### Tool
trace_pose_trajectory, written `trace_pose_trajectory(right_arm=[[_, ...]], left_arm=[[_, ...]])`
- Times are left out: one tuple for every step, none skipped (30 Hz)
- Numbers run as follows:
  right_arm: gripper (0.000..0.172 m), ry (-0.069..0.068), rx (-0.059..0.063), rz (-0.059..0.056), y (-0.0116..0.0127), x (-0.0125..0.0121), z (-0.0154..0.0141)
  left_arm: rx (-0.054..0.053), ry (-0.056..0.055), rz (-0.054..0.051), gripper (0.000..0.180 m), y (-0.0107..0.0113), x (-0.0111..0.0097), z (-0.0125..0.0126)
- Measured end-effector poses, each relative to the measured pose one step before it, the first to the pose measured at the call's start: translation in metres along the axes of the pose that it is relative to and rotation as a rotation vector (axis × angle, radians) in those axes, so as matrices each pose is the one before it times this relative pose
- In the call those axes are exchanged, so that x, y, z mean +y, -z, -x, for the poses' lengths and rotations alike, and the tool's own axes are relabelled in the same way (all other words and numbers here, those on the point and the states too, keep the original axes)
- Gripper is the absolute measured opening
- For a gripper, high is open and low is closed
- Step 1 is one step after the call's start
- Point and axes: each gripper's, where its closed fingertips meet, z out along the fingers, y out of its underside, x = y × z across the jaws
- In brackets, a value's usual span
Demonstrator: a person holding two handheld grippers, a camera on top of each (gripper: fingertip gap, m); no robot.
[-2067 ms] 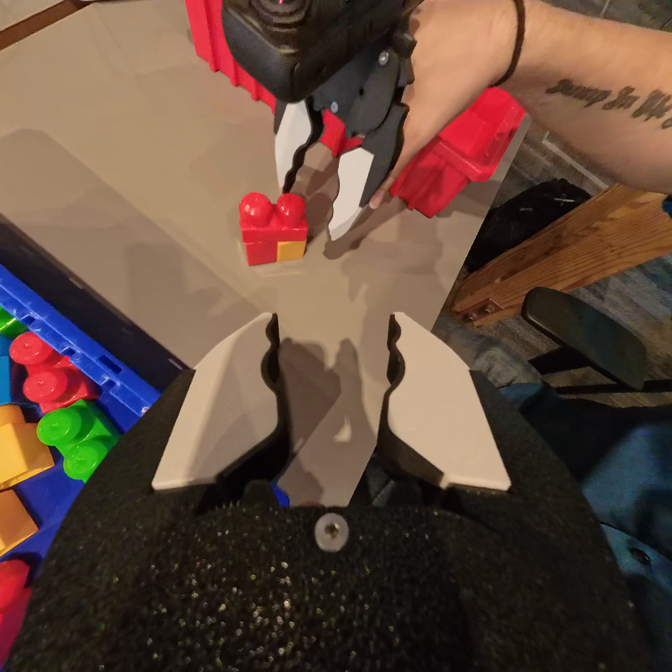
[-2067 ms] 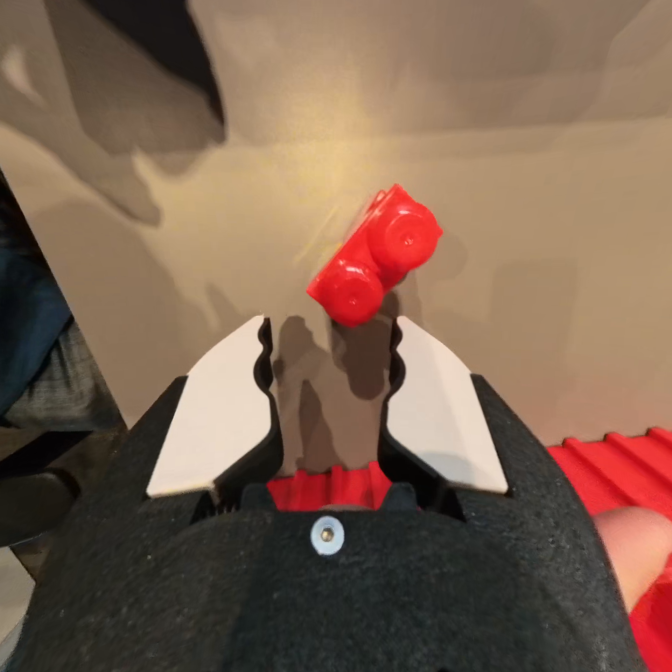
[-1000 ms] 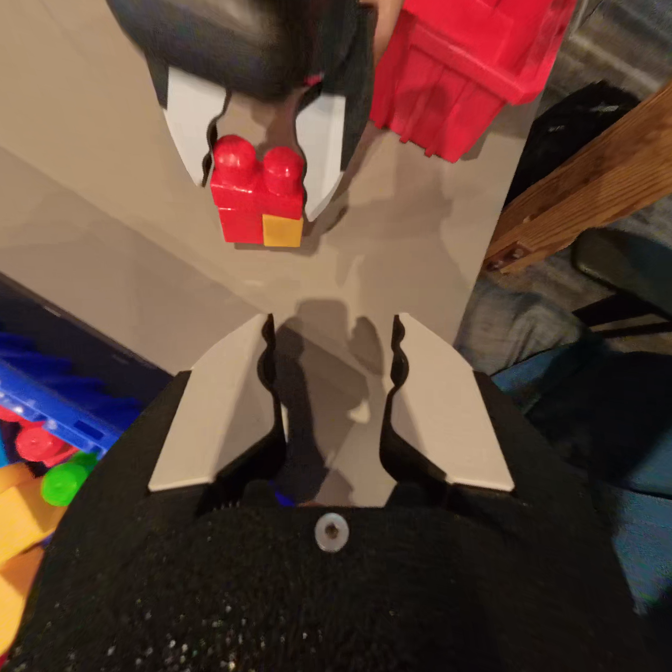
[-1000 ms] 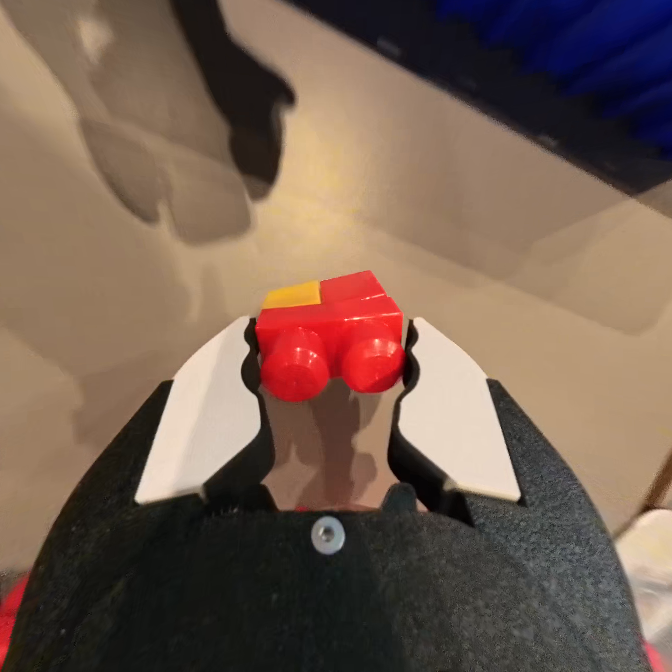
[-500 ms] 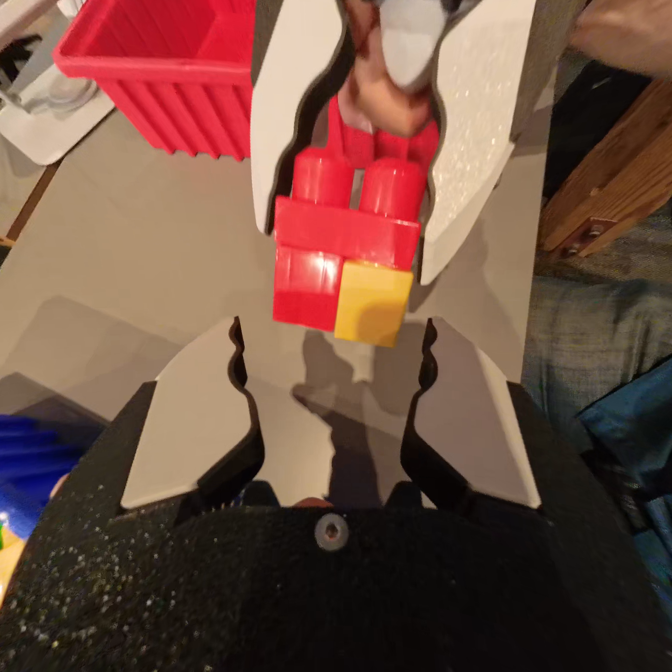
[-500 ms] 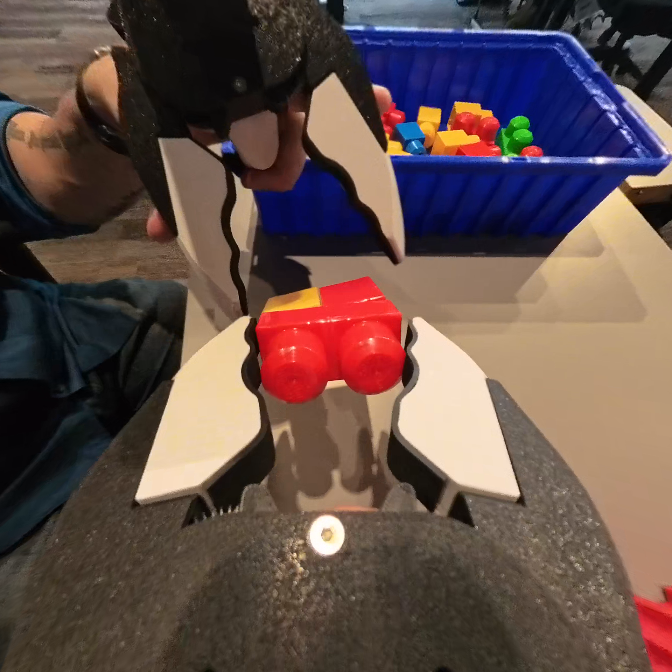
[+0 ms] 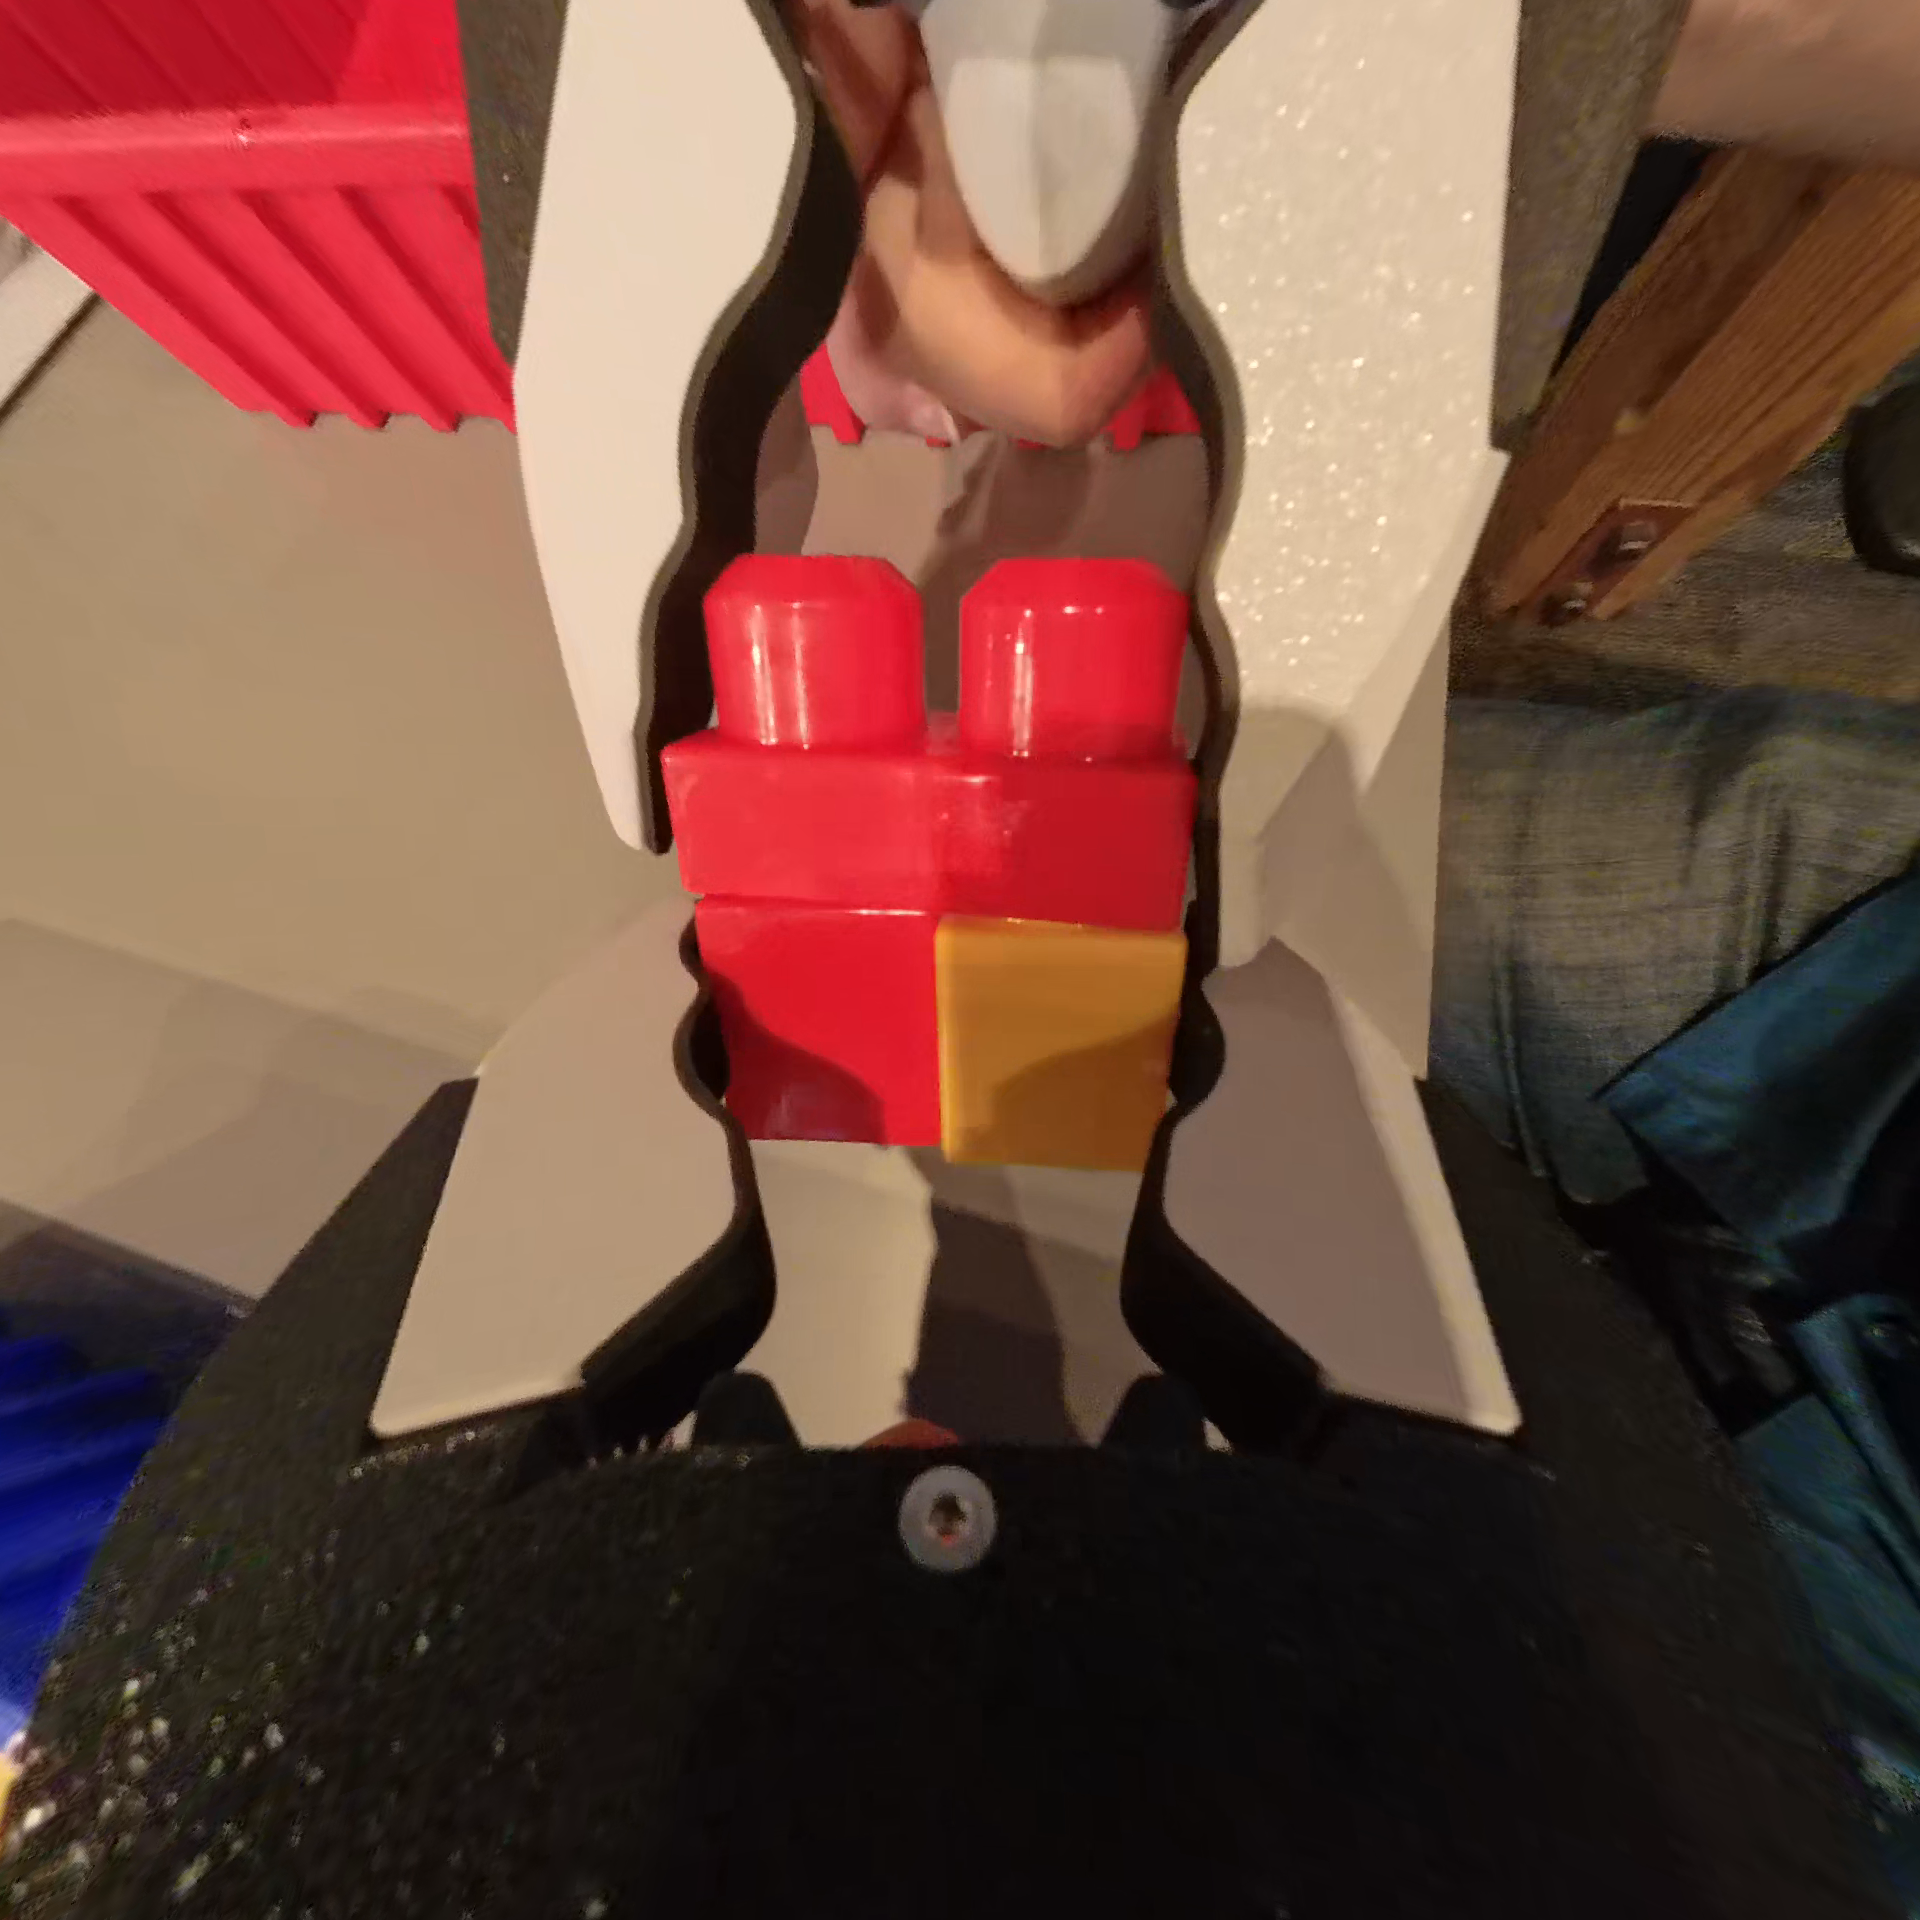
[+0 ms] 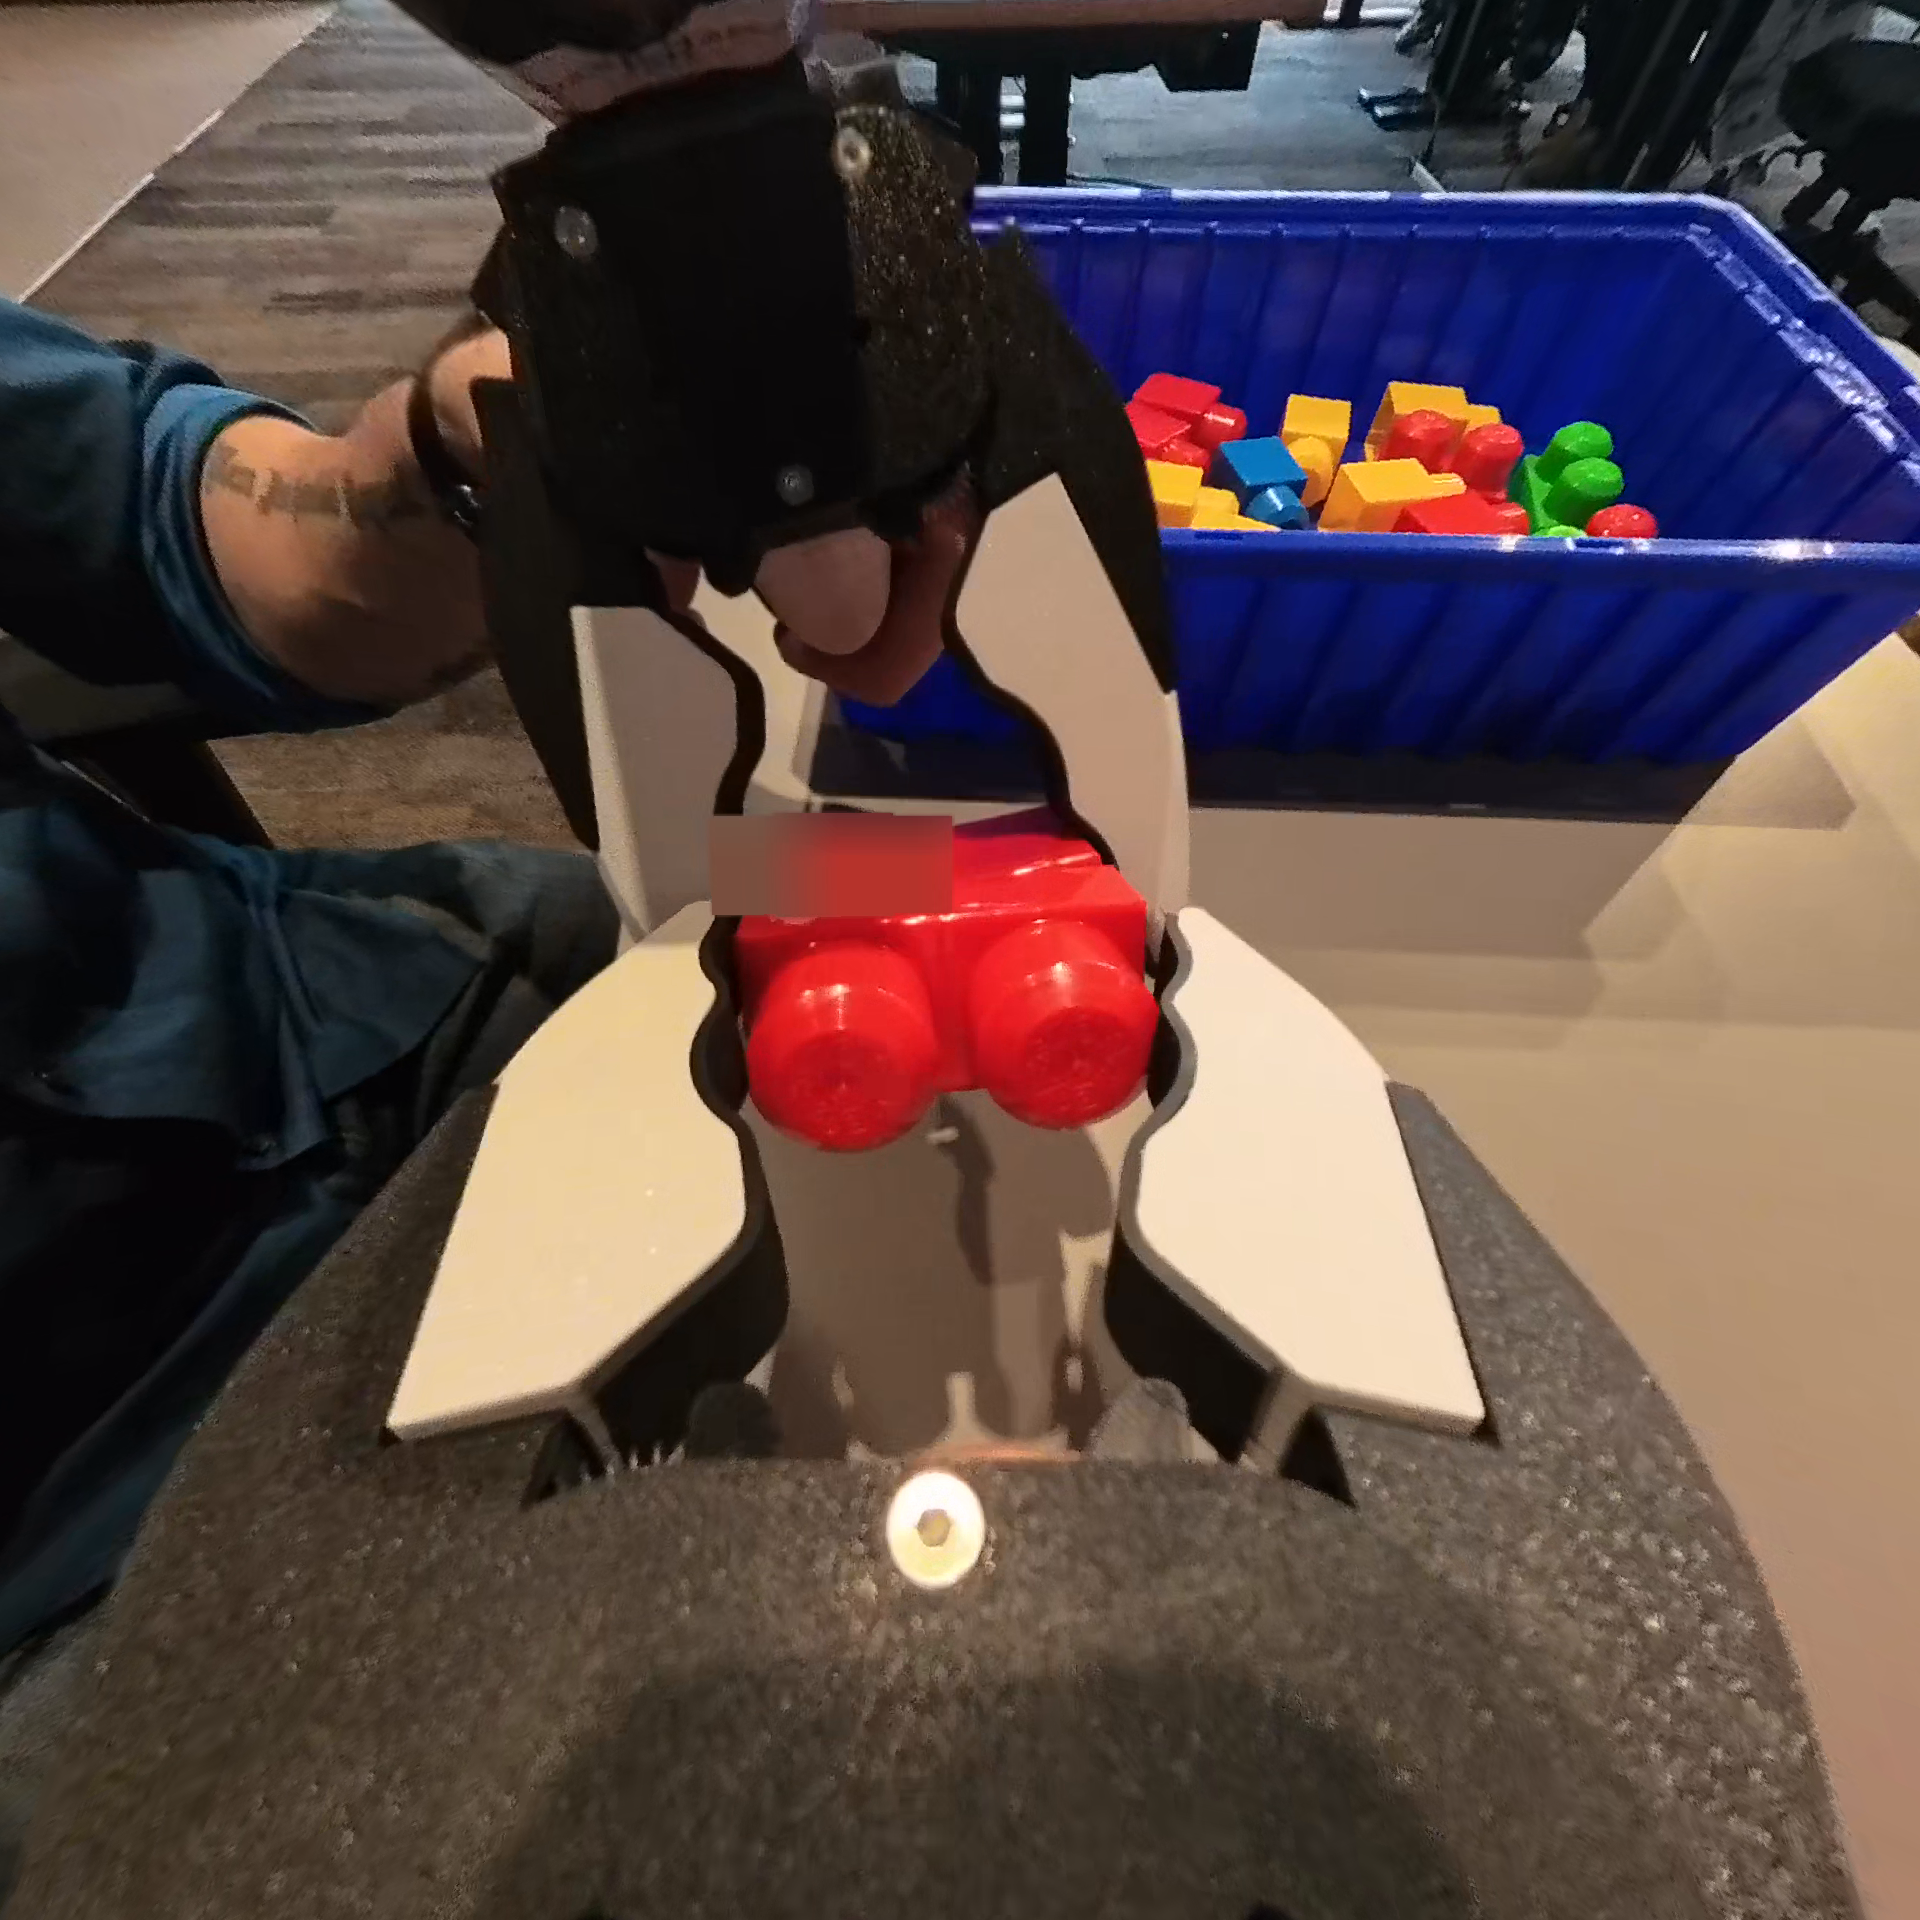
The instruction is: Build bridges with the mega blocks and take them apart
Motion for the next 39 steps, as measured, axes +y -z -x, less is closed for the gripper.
trace_pose_trajectory(right_arm=[[0.076,-0.0011,-0.0055,-0.0097,0.00147,-0.00208,0.00067],[0.076,-0.0014,-0.0087,-0.0064,0.00172,-0.00156,0.00084],[0.076,0.0032,-0.0121,-0.0008,0.00206,-0.00086,0.00125],[0.076,0.0103,-0.0101,0.0040,0.00218,-0.00033,0.00109],[0.076,0.0104,-0.0131,0.0152,0.00236,0.00082,0.00165],[0.076,0.0104,0.0095,0.0066,0.00393,0.00001,-0.00161],[0.076,0.0002,-0.0080,-0.0006,0.00330,-0.00072,0.00068],[0.076,-0.0021,-0.0130,0.0035,0.00234,-0.00028,0.00170],[0.076,0.0122,-0.0006,0.0204,0.00096,0.00203,0.00059],[0.076,0.0140,0.0032,0.0136,0.00070,0.00148,0.00023],[0.076,-0.0014,-0.0116,0.0051,0.00166,0.00047,0.00140],[0.076,-0.0049,-0.0108,-0.0061,0.00244,-0.00077,0.00093],[0.076,0.0012,-0.0101,-0.0113,0.00230,-0.00122,0.00130],[0.076,-0.0045,-0.0143,-0.0001,0.00081,0.00077,0.00188],[0.076,-0.0025,-0.0061,-0.0051,0.00024,0.00057,0.00076],[0.076,-0.0050,-0.0055,-0.0129,0.00085,-0.00018,0.00046],[0.075,-0.0090,0.0187,-0.0064,0.00473,0.00103,-0.00383],[0.075,-0.0081,0.0224,-0.0187,0.00925,-0.00023,-0.00544],[0.075,-0.0234,0.0063,-0.0381,0.01076,-0.00277,-0.00425],[0.075,-0.0220,0.0185,-0.0014,0.00749,0.00121,-0.00648],[0.075,-0.0148,0.0381,0.0573,0.00172,0.00856,-0.00992],[0.075,0.0024,0.0490,0.0908,-0.00378,0.01200,-0.01218],[0.075,0.0024,0.0456,0.0967,-0.00753,0.01082,-0.01275],[0.076,-0.0056,0.0194,0.1001,-0.01033,0.00893,-0.01054],[0.076,-0.0034,0.0098,0.0926,-0.01147,0.00597,-0.01022],[0.076,0.0056,0.0209,0.0905,-0.01199,0.00461,-0.01190],[0.076,0.0092,0.0115,0.0894,-0.01289,0.00427,-0.01053],[0.076,0.0066,0.0026,0.0818,-0.01333,0.00369,-0.00864],[0.076,0.0100,-0.0039,0.0808,-0.01325,0.00423,-0.00685],[0.076,0.0024,-0.0103,0.0642,-0.01221,0.00244,-0.00464],[0.076,0.0082,-0.0147,0.0429,-0.01047,-0.00005,-0.00223],[0.076,0.0141,-0.0217,0.0243,-0.00864,-0.00210,0.00073],[0.076,0.0123,-0.0147,0.0134,-0.00693,-0.00299,0.00142],[0.076,0.0186,-0.0118,0.0107,-0.00570,-0.00293,0.00264],[0.076,0.0233,-0.0020,0.0079,-0.00451,-0.00271,0.00238],[0.076,0.0231,0.0028,0.0043,-0.00386,-0.00248,0.00213],[0.076,0.0148,-0.0029,0.0022,-0.00322,-0.00202,0.00247],[0.076,0.0048,-0.0165,0.0003,-0.00283,-0.00118,0.00319],[0.076,-0.0028,-0.0175,0.0005,-0.00185,-0.00034,0.00232]], left_arm=[[0.0009,0.0064,-0.0124,0.083,0.00149,-0.00176,-0.00044],[0.0065,0.0122,-0.0146,0.083,0.00178,-0.00252,-0.00088],[0.0098,0.0088,-0.0118,0.083,0.00160,-0.00251,-0.00157],[0.0084,0.0072,-0.0098,0.083,0.00111,-0.00234,-0.00159],[0.0104,0.0076,-0.0023,0.083,0.00009,-0.00116,-0.00180],[0.0128,0.0062,0.0180,0.082,-0.00120,0.00248,-0.00176],[-0.0052,-0.0001,-0.0001,0.082,-0.00008,0.00065,0.00126],[0.0220,0.0142,-0.0324,0.082,0.00084,-0.00470,-0.00245],[0.0110,0.0047,0.0040,0.082,-0.00091,-0.00099,-0.00205],[-0.0192,-0.0118,0.0221,0.082,-0.00155,0.00078,0.00048],[-0.0095,-0.0029,0.0113,0.081,-0.00126,-0.00009,-0.00055],[0.0079,0.0079,-0.0069,0.081,-0.00014,-0.00172,-0.00186],[-0.0014,0.0006,-0.0175,0.081,0.00070,-0.00284,-0.00054],[0.0019,-0.0025,-0.0009,0.081,0.00009,-0.00089,-0.00160],[0.0003,-0.0011,0.0114,0.081,0.00011,0.00060,-0.00138],[-0.0063,-0.0025,0.0029,0.081,0.00075,-0.00001,-0.00018],[0.0047,0.0013,0.0199,0.080,0.00075,0.00359,-0.00051],[-0.0362,0.0096,0.0507,0.080,0.00148,0.01005,0.00767],[-0.0350,0.0123,0.0021,0.080,0.00380,0.00494,0.00950],[0.0260,0.0304,-0.0297,0.080,0.00460,-0.00057,0.00219],[0.0180,0.0209,0.0015,0.080,0.00288,0.00095,0.00055],[-0.0252,-0.0095,0.0617,0.080,-0.00164,0.00763,0.00297],[-0.0038,-0.0205,0.0653,0.080,-0.00645,0.00766,-0.00233],[0.0254,-0.0147,0.0560,0.080,-0.01058,0.00603,-0.00663],[0.0064,-0.0216,0.0788,0.080,-0.01339,0.00862,-0.00380],[-0.0079,-0.0345,0.0816,0.080,-0.01392,0.00859,-0.00206],[0.0102,-0.0314,0.0534,0.080,-0.01251,0.00413,-0.00434],[0.0168,-0.0235,0.0310,0.080,-0.01069,0.00111,-0.00394],[0.0111,-0.0208,0.0297,0.080,-0.00911,0.00173,-0.00203],[0.0136,-0.0154,0.0251,0.080,-0.00727,0.00216,-0.00149],[0.0160,-0.0033,0.0130,0.080,-0.00519,0.00124,-0.00051],[0.0098,0.0000,0.0045,0.080,-0.00305,0.00074,0.00104],[0.0061,-0.0007,-0.0075,0.080,-0.00093,-0.00059,0.00188],[0.0020,0.0030,-0.0064,0.080,0.00051,0.00001,0.00269],[-0.0059,0.0008,0.0017,0.080,0.00059,0.00142,0.00386],[-0.0117,-0.0006,0.0029,0.080,0.00038,0.00167,0.00449],[-0.0041,0.0011,0.0004,0.080,0.00006,0.00137,0.00338],[-0.0024,0.0020,-0.0004,0.080,-0.00035,0.00113,0.00286],[-0.0028,0.0010,-0.0028,0.080,-0.00030,0.00040,0.00250]])
